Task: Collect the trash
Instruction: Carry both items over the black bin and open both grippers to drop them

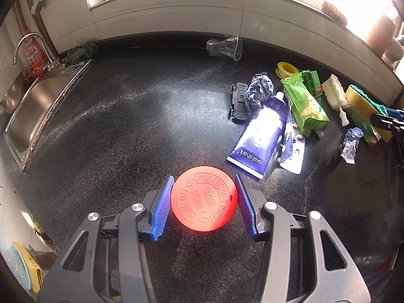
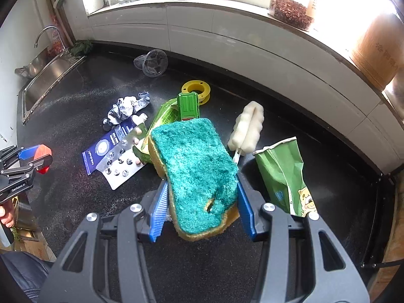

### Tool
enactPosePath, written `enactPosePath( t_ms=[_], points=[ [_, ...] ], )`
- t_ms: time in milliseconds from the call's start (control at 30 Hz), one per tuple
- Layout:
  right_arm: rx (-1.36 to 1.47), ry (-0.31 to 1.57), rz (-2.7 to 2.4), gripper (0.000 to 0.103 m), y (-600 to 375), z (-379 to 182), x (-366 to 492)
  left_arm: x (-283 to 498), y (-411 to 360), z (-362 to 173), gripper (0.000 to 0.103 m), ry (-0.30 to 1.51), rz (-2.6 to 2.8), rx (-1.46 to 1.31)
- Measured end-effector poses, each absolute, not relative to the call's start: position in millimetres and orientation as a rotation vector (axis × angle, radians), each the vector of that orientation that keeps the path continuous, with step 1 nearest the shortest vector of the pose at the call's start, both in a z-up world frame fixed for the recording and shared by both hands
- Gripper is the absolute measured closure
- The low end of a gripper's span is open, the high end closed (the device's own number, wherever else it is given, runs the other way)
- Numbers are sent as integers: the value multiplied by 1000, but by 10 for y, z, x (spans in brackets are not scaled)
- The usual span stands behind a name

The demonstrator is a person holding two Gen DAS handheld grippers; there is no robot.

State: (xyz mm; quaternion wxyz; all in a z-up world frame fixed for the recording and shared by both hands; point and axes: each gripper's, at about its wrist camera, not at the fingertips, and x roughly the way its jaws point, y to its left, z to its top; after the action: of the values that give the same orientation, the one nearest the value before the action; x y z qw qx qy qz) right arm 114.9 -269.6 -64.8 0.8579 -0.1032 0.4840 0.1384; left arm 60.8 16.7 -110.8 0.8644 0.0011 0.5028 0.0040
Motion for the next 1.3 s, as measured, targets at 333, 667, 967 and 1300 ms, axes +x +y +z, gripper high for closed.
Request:
enactPosePath(
  t_ms=[333, 667, 967, 1300],
  points=[
    [-294, 919, 586, 54, -1355, -267, 831, 90, 923, -647, 54, 949, 170, -125],
    [-450, 974, 1138, 54, 1005, -543, -328, -1284, 2360, -860, 54, 980, 535, -300],
    [-599, 1150, 1259, 54, 2340, -1442, -1067, -2167, 3241, -1752, 54, 1066, 667, -465],
    [-677, 1301, 1215, 53, 3051, -2264, -1244, -2354, 3639, -2651, 54, 1058, 628, -615]
  ],
)
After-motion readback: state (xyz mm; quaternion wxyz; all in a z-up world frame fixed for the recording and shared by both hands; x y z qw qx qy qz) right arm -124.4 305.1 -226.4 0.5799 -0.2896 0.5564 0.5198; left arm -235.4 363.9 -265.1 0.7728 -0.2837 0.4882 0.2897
